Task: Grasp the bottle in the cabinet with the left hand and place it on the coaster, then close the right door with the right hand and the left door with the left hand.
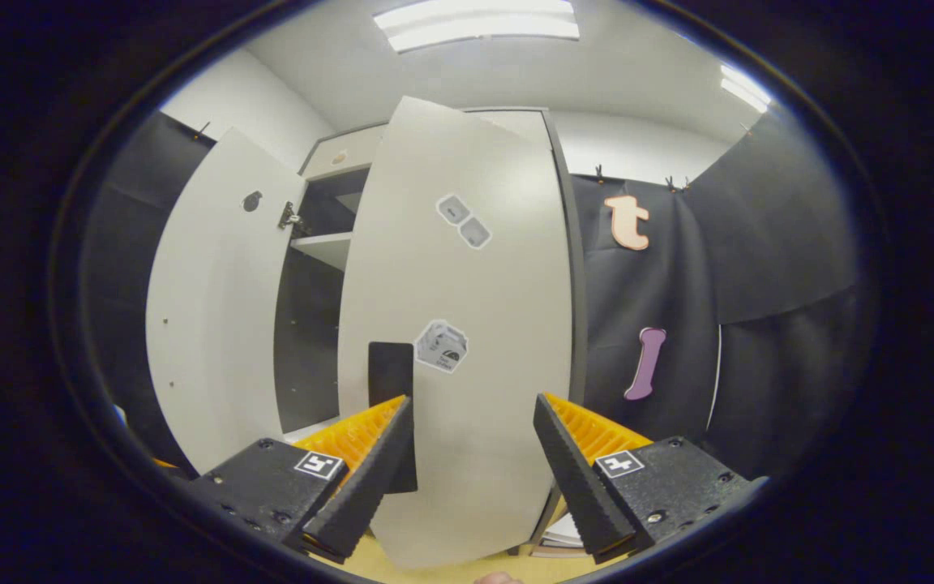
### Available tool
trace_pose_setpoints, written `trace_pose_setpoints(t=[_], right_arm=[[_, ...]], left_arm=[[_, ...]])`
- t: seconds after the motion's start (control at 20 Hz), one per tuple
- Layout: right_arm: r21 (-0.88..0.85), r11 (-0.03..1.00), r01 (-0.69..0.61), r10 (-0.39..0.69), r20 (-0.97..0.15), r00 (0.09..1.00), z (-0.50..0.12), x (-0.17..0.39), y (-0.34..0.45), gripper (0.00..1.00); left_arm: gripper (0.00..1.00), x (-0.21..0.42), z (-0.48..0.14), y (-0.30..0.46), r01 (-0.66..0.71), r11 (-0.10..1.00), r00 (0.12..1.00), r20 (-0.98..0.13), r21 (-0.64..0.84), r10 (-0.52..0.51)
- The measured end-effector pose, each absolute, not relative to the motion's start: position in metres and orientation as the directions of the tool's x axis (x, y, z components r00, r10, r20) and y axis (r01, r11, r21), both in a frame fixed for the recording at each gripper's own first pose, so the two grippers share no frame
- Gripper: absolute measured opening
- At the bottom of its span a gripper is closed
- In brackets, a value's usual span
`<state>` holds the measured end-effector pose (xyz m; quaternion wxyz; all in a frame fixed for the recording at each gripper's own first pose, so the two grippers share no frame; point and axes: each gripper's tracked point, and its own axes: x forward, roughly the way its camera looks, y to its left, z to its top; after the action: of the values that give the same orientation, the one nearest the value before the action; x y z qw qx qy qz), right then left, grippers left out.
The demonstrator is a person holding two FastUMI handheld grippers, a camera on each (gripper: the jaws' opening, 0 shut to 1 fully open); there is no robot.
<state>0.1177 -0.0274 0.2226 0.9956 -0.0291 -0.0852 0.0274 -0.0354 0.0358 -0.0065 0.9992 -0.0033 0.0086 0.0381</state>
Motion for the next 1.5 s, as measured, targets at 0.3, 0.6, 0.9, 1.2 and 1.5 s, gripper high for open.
trace_pose_setpoints(t=[0.3,0.6,0.9,1.2,1.5], right_arm=[[-0.09,0.995,-0.053,0.068,0.179,0.981,0.215,0.081,-0.027,0.98],[-0.073,0.997,-0.031,0.042,0.162,0.986,0.16,0.037,-0.036,0.98],[-0.039,0.998,0.058,-0.053,0.111,0.992,0.096,0.006,-0.051,0.98],[0.028,0.994,0.101,-0.102,0.027,0.994,0.028,-0.011,-0.053,0.98],[0.035,0.997,0.073,-0.073,0.002,0.997,0.018,-0.009,-0.047,0.98]], left_arm=[[1.0,-0.039,-0.004,0.04,-0.09,0.996,0.996,-0.015,-0.013,0.09],[0.95,-0.026,0.0,0.029,-0.043,0.999,0.999,-0.018,0.005,0.043],[1.0,-0.017,0.004,0.014,-0.008,1.0,1.0,-0.009,0.018,0.009],[0.95,-0.014,0.002,0.003,0.018,1.0,1.0,-0.015,0.013,-0.017],[0.95,-0.017,0.021,0.012,-0.015,1.0,0.999,0.031,-0.01,0.015]])
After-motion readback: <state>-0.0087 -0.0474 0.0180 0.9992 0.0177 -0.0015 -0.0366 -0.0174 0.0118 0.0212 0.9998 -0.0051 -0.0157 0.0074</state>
